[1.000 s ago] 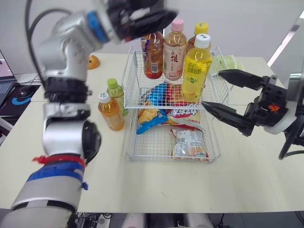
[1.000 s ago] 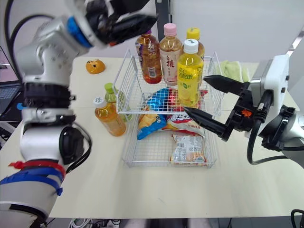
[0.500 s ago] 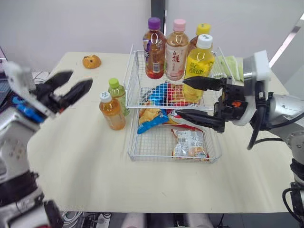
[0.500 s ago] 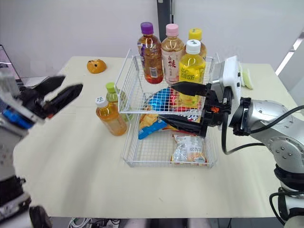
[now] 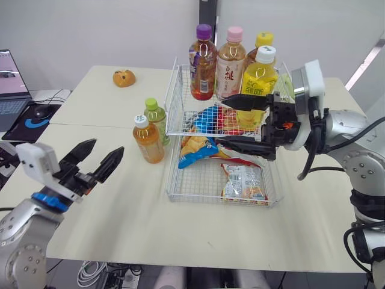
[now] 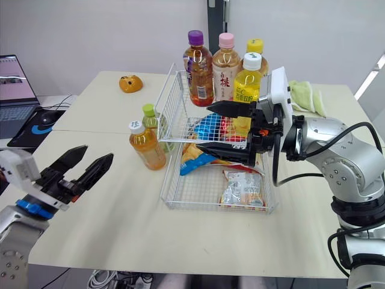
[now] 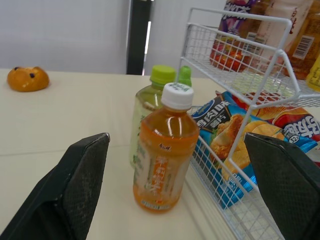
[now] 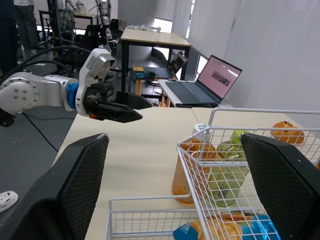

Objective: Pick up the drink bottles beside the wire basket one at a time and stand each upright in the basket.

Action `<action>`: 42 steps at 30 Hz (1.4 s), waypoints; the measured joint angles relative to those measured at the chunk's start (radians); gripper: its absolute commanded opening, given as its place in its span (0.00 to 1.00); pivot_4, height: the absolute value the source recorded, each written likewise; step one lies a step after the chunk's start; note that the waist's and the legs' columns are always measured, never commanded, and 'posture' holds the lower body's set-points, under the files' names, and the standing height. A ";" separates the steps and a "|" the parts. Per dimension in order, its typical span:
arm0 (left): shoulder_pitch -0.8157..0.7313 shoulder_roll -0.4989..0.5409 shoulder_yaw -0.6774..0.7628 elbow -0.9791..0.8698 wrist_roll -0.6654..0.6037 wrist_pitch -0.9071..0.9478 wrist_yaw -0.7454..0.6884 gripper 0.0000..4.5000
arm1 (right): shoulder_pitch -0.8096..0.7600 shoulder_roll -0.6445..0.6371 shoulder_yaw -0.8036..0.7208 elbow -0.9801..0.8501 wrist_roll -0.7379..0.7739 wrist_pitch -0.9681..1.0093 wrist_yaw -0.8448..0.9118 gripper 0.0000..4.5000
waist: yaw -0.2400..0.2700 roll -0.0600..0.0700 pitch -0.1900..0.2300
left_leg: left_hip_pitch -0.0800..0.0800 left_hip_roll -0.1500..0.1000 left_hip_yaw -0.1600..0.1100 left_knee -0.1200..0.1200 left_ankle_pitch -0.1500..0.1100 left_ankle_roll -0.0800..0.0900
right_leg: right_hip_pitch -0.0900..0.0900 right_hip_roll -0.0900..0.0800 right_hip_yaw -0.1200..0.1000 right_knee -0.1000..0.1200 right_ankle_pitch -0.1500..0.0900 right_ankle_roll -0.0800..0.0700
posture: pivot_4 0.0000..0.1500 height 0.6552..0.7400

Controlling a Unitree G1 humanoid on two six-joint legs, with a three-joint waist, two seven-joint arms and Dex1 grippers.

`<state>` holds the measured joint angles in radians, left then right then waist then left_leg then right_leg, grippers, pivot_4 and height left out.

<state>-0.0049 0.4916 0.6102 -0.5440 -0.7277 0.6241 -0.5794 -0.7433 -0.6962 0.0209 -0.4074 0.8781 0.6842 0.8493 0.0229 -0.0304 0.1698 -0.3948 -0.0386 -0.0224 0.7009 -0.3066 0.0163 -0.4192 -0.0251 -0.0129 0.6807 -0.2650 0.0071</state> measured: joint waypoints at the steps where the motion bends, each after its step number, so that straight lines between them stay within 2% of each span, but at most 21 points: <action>1: -0.048 0.003 -0.040 0.029 0.028 -0.011 0.014 0.99 | 0.002 -0.003 -0.004 -0.003 -0.001 0.002 -0.002 1.00 | 0.001 0.000 0.000 | 0.000 0.000 0.000 0.000 0.000 0.000 | 0.000 0.000 0.000 0.000 0.000 0.000 | 1.00 1.00; 5: -0.187 0.010 -0.175 0.137 0.110 -0.048 0.053 0.99 | 0.007 -0.007 -0.018 -0.025 0.001 0.015 -0.019 1.00 | 0.000 0.000 0.000 | -0.001 0.000 0.000 0.000 0.000 0.000 | 0.000 0.000 0.000 0.000 0.000 0.000 | 1.00 1.00; 12: -0.306 0.012 -0.304 0.302 0.216 -0.129 0.063 0.99 | 0.033 -0.030 -0.066 -0.078 0.008 0.048 -0.067 1.00 | -0.007 0.000 0.000 | -0.001 0.000 0.001 -0.001 0.001 -0.002 | -0.001 0.000 0.000 -0.001 0.000 0.000 | 1.00 1.00; 15: -0.347 0.010 -0.323 0.352 0.242 -0.152 0.070 0.88 | 0.048 -0.031 -0.079 -0.095 0.008 0.052 -0.078 1.00 | -0.006 0.000 0.000 | -0.001 0.000 0.001 -0.001 0.001 -0.002 | -0.001 0.000 0.000 -0.001 0.000 0.000 | 1.00 1.00; 23: -0.380 -0.002 -0.353 0.415 0.271 -0.179 0.085 0.32 | 0.059 -0.031 -0.084 -0.111 0.008 0.061 -0.102 1.00 | -0.006 0.000 0.000 | -0.001 0.000 0.001 -0.001 0.001 -0.003 | -0.002 0.000 0.000 -0.001 0.000 0.000 | 1.00 1.00; 35: -0.377 0.019 -0.339 0.426 0.249 -0.180 0.052 0.31 | 0.059 -0.033 -0.098 -0.121 0.009 0.066 -0.109 1.00 | -0.004 0.000 0.000 | -0.002 0.000 0.001 -0.001 0.001 -0.003 | -0.002 0.000 0.000 -0.001 0.000 0.000 | 1.00 1.00; 37: -0.376 0.057 -0.330 0.421 0.212 -0.145 0.019 0.31 | 0.059 -0.033 -0.099 -0.121 0.009 0.066 -0.109 1.00 | -0.005 0.000 0.000 | -0.002 0.000 0.001 -0.001 0.002 -0.003 | -0.002 0.000 0.000 -0.001 0.000 0.000 | 1.00 1.00; 42: -0.434 0.228 -0.251 0.414 0.088 -0.032 -0.080 0.31 | 0.059 -0.033 -0.107 -0.120 0.009 0.066 -0.109 1.00 | -0.009 -0.001 0.001 | -0.004 0.000 0.000 -0.001 0.002 -0.003 | -0.003 0.000 0.000 -0.001 0.000 0.000 | 1.00 1.00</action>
<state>-0.4385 0.7193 0.3596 -0.1301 -0.6394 0.5925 -0.6595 -0.6841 -0.7288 -0.0856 -0.5273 0.8868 0.7504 0.7405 0.0136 -0.0315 0.1707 -0.3986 -0.0384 -0.0225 0.6998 -0.3046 0.0129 -0.4227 -0.0248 -0.0133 0.6795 -0.2650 0.0073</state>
